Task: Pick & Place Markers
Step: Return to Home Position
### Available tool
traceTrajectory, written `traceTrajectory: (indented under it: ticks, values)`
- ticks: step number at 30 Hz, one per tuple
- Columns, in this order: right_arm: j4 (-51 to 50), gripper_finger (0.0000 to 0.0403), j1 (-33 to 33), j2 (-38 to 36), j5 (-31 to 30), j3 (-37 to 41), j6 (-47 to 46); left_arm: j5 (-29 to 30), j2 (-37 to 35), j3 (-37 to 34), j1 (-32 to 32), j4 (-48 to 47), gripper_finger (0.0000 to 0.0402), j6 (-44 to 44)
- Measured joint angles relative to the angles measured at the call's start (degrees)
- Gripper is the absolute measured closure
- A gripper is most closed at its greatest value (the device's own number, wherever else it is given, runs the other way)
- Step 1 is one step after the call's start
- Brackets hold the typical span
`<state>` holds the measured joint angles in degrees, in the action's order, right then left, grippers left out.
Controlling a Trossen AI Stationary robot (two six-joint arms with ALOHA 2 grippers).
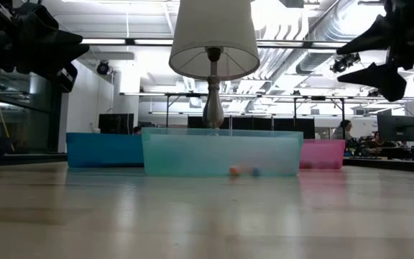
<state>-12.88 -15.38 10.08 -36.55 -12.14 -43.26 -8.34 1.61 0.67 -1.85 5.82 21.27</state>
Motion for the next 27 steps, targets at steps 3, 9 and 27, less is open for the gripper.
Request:
traceTrajectory:
  ticks: [3,9,27]
  values:
    - [-3.3,0.0133,0.0,-3.9,-0.2,0.0,1.2,0.0,0.0,0.0,0.0,0.0,0.0328,0.0]
    - [-5.2,0.0139,0.0,-8.0,0.3,0.0,5.3,0.0,0.0,0.0,0.0,0.0,0.0328,0.0]
    - [25.7,0.0139,3.5,-8.3,9.5,11.1,15.9,0.0,0.0,0.0,0.0,0.0,0.0328,0.0]
